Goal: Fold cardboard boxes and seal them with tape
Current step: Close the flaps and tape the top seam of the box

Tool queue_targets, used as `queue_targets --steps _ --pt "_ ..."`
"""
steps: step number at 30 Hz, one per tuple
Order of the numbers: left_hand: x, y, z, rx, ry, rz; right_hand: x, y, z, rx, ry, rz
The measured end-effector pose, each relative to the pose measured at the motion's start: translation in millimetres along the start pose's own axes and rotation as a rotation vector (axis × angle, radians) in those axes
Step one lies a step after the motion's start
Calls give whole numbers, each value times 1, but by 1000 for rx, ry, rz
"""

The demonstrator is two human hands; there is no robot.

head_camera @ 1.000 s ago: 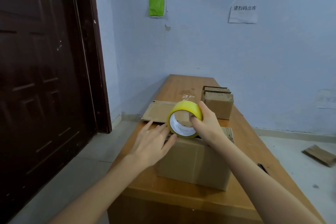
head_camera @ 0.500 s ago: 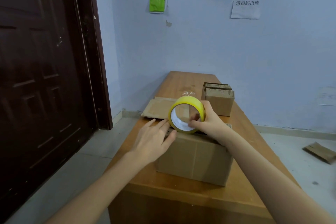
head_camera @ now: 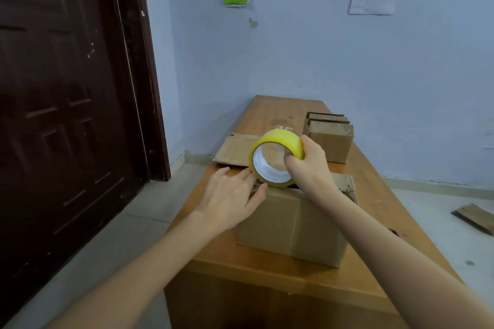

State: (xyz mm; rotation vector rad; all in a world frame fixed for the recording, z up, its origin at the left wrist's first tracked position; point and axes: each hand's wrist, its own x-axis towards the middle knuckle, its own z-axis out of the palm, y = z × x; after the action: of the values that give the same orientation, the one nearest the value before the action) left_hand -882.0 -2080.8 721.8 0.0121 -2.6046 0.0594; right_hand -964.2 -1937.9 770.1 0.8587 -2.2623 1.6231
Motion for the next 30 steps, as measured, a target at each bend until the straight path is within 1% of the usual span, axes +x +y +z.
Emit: queue_targets --steps 3,5,7,10,14,22,26,28,30 --pt "0 -1 2 0 16 6 0 1 2 47 34 27" --pt "0 0 1 9 30 8 0 1 3 11 47 -12" --pt "2 4 -5 3 2 4 -2 1 0 -44 80 -73" --pt "2 7 -10 50 -30 -29 -2 3 -5 -25 137 -55" --pt "1 9 -12 88 -93 -30 -4 1 -9 -30 104 -46" --pt "0 11 -9 60 -67 -43 -6 -1 -18 -59 61 -45" --pt "-1 8 -8 65 -65 -48 -2 7 -40 5 73 103" --pt "1 9 -6 41 -69 -48 -3 9 -60 -58 33 127" --pt "3 10 -3 32 -74 -30 -5 8 -71 -121 -17 89"
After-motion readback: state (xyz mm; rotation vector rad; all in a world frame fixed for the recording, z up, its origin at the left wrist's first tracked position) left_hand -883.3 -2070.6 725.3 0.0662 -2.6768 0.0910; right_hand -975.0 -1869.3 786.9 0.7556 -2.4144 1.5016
